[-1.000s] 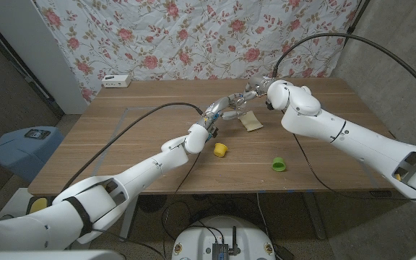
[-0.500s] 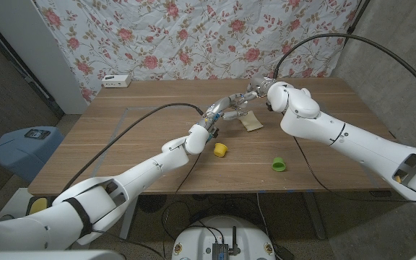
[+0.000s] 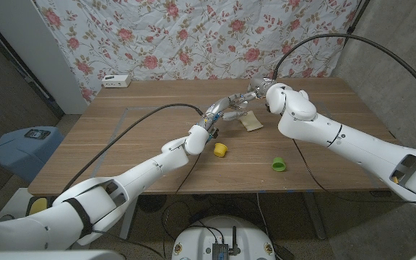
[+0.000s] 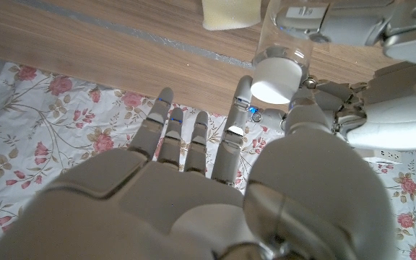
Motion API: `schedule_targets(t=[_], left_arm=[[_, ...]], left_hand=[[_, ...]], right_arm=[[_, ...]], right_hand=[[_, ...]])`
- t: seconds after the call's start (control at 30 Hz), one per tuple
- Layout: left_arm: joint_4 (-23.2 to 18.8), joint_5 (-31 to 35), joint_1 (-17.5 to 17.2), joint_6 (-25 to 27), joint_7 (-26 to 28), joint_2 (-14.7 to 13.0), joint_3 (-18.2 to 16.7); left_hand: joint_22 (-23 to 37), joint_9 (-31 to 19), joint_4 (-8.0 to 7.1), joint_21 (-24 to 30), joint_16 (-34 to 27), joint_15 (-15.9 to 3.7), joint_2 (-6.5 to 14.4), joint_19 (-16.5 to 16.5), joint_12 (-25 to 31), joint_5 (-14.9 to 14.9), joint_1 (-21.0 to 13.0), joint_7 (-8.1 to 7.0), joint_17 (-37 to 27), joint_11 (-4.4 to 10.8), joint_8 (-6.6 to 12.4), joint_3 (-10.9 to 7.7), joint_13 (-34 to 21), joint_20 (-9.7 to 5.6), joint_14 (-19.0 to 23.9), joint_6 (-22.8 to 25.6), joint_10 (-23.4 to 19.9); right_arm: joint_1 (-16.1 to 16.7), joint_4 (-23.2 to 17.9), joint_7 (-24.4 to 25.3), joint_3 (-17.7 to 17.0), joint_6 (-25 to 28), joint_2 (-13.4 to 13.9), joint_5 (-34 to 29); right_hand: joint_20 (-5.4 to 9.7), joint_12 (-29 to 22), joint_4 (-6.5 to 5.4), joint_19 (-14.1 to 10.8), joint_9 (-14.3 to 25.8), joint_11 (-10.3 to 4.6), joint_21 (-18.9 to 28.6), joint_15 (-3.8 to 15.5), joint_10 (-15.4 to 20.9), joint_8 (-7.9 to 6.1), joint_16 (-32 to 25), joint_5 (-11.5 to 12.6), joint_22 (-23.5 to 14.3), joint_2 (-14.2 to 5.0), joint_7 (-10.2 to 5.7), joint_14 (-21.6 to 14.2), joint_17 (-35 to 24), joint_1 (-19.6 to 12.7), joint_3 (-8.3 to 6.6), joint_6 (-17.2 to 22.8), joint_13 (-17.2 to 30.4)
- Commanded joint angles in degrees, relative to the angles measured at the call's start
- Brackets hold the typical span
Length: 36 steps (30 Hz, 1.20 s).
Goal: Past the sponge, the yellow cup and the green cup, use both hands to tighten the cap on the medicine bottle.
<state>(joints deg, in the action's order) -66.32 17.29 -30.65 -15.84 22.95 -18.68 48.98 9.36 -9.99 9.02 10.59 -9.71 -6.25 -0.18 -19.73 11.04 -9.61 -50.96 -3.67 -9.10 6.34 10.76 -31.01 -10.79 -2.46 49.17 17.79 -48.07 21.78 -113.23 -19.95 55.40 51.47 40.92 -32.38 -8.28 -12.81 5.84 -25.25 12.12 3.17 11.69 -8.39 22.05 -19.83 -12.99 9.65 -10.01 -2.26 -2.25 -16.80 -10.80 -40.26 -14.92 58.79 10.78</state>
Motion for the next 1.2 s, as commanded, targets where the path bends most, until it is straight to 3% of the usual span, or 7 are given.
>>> schedule_targets(t=[0.03,0.27,0.63,0.9,1.2], left_arm=[[2.4,-0.3,0.6,-0.3,0.4,1.0,0.0],[3.2,-0.3,1.0,-0.7,0.9,1.3,0.2],[3.5,-0.5,1.1,-0.6,1.1,1.6,0.4],[3.7,-0.4,1.3,-1.2,1.0,1.6,0.6],[3.9,-0.4,1.5,-1.6,0.8,1.6,0.7]], left_hand=[[0.1,-0.2,-0.28,0.0,-0.2,-4.65,0.7,0.2,0.2,-0.5,-0.1,-0.19,-0.1,2.49,-0.02,-0.19,-0.2,-2.71,0.6,0.4,-2.8],[0.1,-0.2,-0.26,0.0,-0.2,-4.65,0.6,0.2,0.2,-0.5,-0.1,-0.25,-0.1,2.37,-0.02,-0.19,-0.2,-2.7,0.6,0.4,-2.8],[0.1,-0.2,-0.25,0.0,-0.2,-4.72,0.7,0.1,0.2,-0.5,-0.1,-0.21,-0.1,2.39,-0.03,-0.23,-0.2,-2.71,0.6,0.4,-2.8],[0.1,-0.2,-0.31,0.0,-0.2,-4.65,0.7,0.2,0.2,-0.5,0.0,-0.08,-0.1,2.39,-0.06,-0.25,-0.2,-2.68,0.6,0.3,-2.6],[0.1,-0.2,-0.3,0.0,-0.2,-4.65,0.7,0.2,0.2,-0.5,-0.1,-0.07,-0.1,2.49,-0.07,-0.26,-0.2,-2.67,0.6,0.2,-2.7]], right_arm=[[-0.2,1.2,2.0,0.2,1.1,-1.0,-0.5],[-0.4,2.0,2.8,0.2,0.7,-1.3,0.0],[-0.1,2.0,4.0,-0.2,0.4,-1.3,0.8],[1.0,0.6,4.8,-1.3,0.0,-0.3,1.9],[1.7,-1.1,4.7,-2.2,-0.1,0.9,3.1]], right_hand=[[0.17,-0.5,-0.13,-0.8,0.0,-0.14,0.6,0.32,1.4,-0.73,-0.3,0.4,-0.1,-0.04,-1.6,-1.2,-0.2,0.6,0.28,3.4,0.1],[0.26,-0.6,0.01,-1.4,-0.2,-0.39,0.6,0.67,2.8,-1.09,-0.3,0.4,-0.1,0.09,-1.5,-2.1,-0.1,1.2,0.53,5.4,0.1],[0.31,-0.3,0.04,-1.6,-0.3,-0.15,0.5,0.79,3.2,-0.66,-0.3,0.4,-0.1,0.36,-1.17,-2.6,-0.1,1.8,0.84,5.1,0.1],[0.13,0.1,-0.22,-1.3,-0.4,0.23,0.3,0.48,3.0,0.2,-0.1,0.4,-0.1,0.91,-1.05,-2.6,-0.2,3.0,1.43,3.7,0.1],[-0.51,1.0,-0.62,-0.4,-0.4,0.9,-0.2,-0.36,1.8,2.29,0.5,0.4,-0.1,1.72,-0.29,-2.0,-0.2,5.1,2.38,-0.3,0.1]])
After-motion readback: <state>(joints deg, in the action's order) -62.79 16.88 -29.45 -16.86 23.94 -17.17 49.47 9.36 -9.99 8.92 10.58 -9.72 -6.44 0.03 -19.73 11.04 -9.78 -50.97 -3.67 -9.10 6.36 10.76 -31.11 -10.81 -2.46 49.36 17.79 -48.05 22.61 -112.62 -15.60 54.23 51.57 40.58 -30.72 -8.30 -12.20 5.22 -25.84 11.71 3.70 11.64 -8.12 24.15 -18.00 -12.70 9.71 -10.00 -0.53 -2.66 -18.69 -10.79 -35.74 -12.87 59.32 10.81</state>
